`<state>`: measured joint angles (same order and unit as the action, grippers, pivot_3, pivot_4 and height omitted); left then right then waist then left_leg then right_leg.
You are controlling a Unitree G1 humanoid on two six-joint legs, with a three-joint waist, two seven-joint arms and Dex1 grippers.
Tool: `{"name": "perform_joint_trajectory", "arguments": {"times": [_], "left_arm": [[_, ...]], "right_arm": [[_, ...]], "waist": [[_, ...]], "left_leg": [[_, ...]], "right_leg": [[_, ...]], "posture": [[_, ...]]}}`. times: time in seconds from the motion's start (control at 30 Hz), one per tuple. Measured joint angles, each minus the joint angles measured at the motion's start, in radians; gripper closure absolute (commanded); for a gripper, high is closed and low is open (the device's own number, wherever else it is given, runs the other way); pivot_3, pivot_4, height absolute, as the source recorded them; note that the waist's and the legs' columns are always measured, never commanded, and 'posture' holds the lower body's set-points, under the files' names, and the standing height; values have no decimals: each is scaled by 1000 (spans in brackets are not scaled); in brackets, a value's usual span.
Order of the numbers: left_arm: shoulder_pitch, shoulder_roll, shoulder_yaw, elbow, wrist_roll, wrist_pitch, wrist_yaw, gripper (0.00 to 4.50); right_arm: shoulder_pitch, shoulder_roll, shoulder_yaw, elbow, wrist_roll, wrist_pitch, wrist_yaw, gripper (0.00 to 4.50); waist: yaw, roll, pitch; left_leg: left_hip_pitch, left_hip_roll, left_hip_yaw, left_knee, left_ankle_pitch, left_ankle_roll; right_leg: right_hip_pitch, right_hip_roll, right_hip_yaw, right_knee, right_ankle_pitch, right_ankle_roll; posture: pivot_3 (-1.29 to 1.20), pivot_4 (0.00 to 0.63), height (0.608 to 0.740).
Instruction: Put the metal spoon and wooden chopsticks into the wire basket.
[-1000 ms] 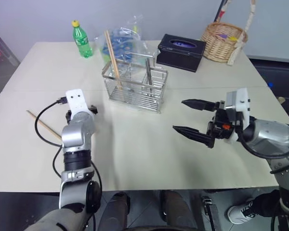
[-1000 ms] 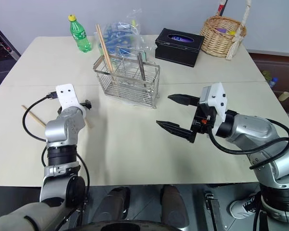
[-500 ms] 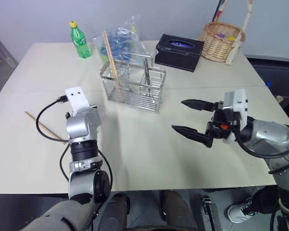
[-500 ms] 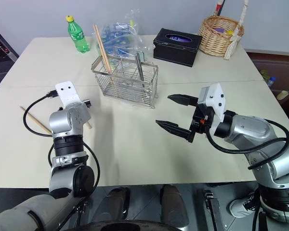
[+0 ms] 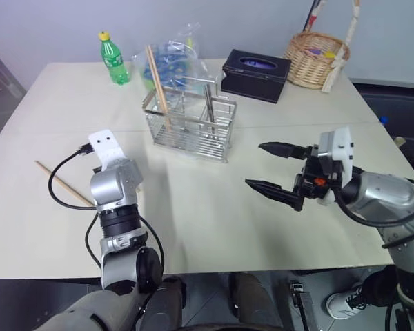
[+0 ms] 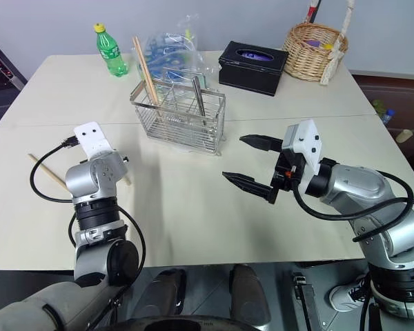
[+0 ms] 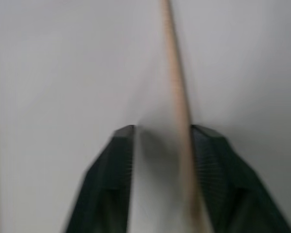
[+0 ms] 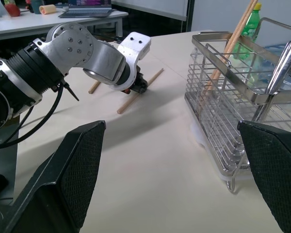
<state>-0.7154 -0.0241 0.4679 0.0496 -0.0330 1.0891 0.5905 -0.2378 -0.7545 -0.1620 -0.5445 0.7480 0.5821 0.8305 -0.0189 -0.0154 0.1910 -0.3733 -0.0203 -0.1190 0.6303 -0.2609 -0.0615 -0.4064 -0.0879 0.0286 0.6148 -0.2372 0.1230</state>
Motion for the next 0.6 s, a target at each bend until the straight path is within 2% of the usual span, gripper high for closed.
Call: {"name": "perform_joint_trajectory", "arguments": {"times": [0.03,0.37,0.43,0.6], "left_arm": [[1,0,1,-2,0,1,0,4403],[17,23,21,-17,-27,-11,-58,4403],[33,73,11,-1,-24,-33,-94,4403],[11,337,-50,29,-20,-216,-279,4403]], "right_arm": [[-1,0,0,1,0,0,0,0],[-6,12,3,3,-9,0,-1,0],[-8,19,5,5,-13,0,-1,0],[-7,32,6,11,-18,-1,-14,0]], "waist": [[0,0,0],[2,1,0],[-2,0,0],[5,-5,3]], "left_leg": [[0,0,0,0,0,0],[0,0,0,0,0,0],[0,0,0,0,0,-1],[-3,0,0,0,2,-3]], "right_leg": [[0,0,0,0,0,0],[0,0,0,1,0,0],[-1,0,0,1,0,0],[-3,0,0,3,0,0]], "posture": [[0,150,740],[0,150,740],[0,150,740],[0,150,740]]}}
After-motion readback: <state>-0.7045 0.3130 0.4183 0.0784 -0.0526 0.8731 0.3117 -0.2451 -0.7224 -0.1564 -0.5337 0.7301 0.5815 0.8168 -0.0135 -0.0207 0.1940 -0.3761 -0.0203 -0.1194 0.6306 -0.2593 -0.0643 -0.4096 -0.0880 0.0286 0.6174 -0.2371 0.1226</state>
